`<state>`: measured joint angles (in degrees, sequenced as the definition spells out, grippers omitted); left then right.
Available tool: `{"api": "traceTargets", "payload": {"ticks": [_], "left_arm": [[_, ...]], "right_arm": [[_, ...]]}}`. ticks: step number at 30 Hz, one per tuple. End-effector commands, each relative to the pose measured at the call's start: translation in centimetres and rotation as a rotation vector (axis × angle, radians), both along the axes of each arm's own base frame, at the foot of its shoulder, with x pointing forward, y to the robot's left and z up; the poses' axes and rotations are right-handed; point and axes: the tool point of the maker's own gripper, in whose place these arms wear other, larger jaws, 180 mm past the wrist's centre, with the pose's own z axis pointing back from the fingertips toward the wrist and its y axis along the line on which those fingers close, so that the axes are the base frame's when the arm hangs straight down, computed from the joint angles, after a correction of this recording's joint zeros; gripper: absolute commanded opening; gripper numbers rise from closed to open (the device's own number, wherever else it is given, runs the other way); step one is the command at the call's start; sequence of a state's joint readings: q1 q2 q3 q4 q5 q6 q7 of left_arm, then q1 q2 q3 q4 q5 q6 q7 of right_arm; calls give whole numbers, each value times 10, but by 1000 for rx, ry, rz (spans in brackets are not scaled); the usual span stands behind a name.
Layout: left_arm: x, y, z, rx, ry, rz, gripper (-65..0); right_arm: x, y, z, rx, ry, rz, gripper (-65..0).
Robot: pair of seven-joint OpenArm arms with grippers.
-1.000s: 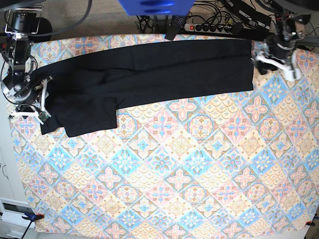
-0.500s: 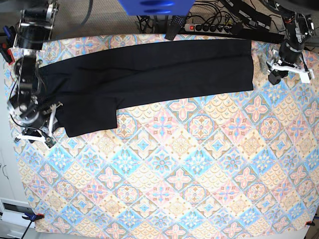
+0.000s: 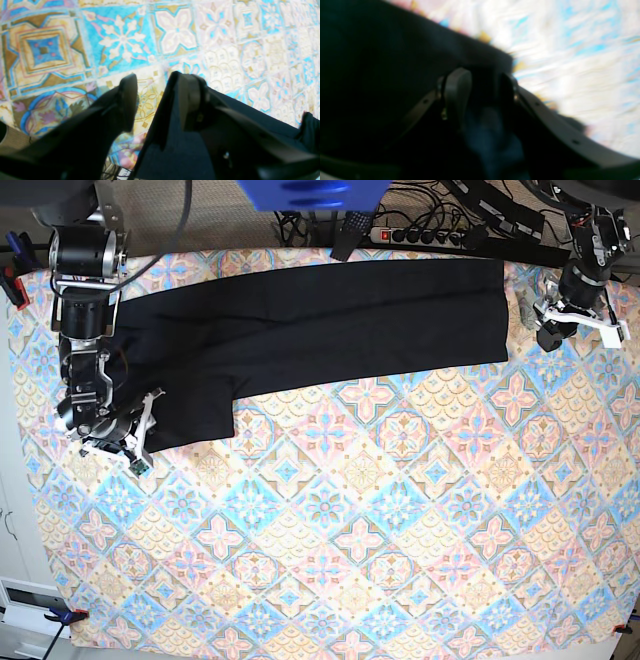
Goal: Fold the T-shirt properly
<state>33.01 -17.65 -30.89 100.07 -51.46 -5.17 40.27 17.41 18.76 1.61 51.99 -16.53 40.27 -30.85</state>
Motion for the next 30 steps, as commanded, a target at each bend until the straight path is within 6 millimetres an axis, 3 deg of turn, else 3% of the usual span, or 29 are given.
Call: {"api": "traceTargets", "payload": {"ticks": [1,8,11,19,26,30], "left_arm": [[6,4,11,21,-35,-8,-378],[8,-6,7,8,-26,-34,-378],[8,-11,4,0,-21,-46,-378],[8,-13,4,-3,-19,-51,-378],[8,-13,4,-3,-19,-51,-378],[8,-13,4,-3,-19,-51,-378]], "right_arm": [[23,-9,19,7,-65,-16,-421],[19,-5,3,76,-41,-42,-421],[21,-8,5,87,-58,-57,-421],[40,-37,32,141,-152,-199,-416],[37,-38,28,137,-138,-199,-272],[34,-26,21,110,-105,-136,-268]]}}
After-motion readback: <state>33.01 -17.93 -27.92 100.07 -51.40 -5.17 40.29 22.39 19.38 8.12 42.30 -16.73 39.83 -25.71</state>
